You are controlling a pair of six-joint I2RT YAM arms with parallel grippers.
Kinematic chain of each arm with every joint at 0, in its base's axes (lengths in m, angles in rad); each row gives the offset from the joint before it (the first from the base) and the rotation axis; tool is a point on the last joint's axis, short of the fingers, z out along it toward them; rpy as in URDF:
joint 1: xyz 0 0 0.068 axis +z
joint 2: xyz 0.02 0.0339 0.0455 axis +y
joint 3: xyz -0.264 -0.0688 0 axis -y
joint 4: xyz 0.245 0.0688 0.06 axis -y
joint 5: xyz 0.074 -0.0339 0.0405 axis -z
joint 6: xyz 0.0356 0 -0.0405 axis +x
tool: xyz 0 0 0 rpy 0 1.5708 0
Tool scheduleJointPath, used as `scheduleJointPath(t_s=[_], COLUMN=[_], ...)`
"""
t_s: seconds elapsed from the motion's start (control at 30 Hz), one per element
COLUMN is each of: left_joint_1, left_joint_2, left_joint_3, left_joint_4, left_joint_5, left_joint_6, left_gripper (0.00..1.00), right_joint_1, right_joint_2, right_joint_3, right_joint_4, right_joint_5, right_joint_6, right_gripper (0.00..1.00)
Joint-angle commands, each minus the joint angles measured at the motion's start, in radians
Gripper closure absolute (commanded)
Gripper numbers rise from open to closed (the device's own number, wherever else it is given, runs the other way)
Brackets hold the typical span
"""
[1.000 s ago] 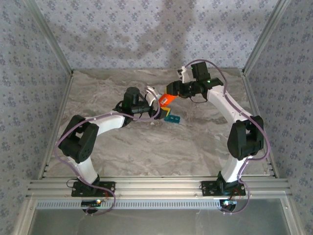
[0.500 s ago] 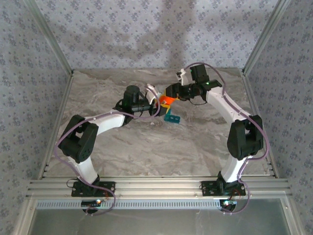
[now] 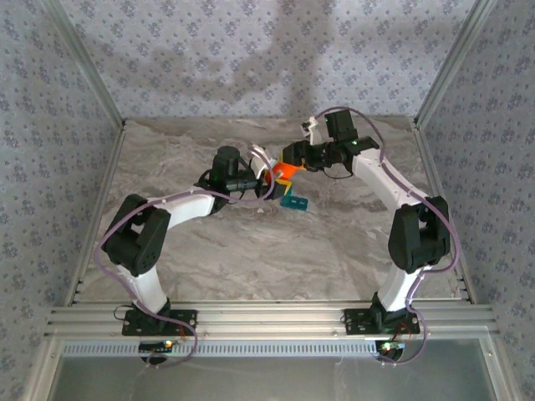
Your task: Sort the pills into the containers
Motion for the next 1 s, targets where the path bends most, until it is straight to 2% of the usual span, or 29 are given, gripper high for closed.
scheduleJointPath(t_s=[0.0, 0.07, 0.2, 0.4, 0.67, 0.77, 0.97], left_joint_1=[0.003, 0.007, 0.011, 0.010, 0.011, 0.010, 0.011], left_joint_2=[0.013, 0.015, 0.015, 0.022, 0.031, 0.037, 0.032], left_joint_3=[0.004, 0.008, 0.007, 0.002, 0.004, 0.011, 0.022], left_joint_4=[0.024, 0.019, 0.017, 0.011, 0.003, -0.011, -0.024], left_joint_5=[0.038, 0.042, 0.047, 0.060, 0.066, 0.073, 0.069], left_joint_6=[-0.008, -0.012, -0.015, -0.025, -0.025, -0.023, -0.033], left_gripper=[0.32, 0.36, 0.38, 0.32, 0.33, 0.37, 0.53], right_joint_1=[0.003, 0.001, 0.001, -0.002, -0.007, -0.007, -0.007], right_joint_2=[-0.007, -0.009, -0.017, -0.021, -0.024, -0.028, -0.034], right_joint_3=[-0.004, -0.010, -0.025, -0.039, -0.041, -0.043, -0.051], right_joint_4=[0.037, 0.043, 0.063, 0.093, 0.106, 0.113, 0.122], right_joint_5=[-0.029, -0.032, -0.035, -0.044, -0.050, -0.053, -0.057], right_joint_6=[0.024, 0.029, 0.043, 0.071, 0.085, 0.091, 0.100], right_gripper=[0.63, 0.63, 0.63, 0.63, 0.63, 0.63, 0.62])
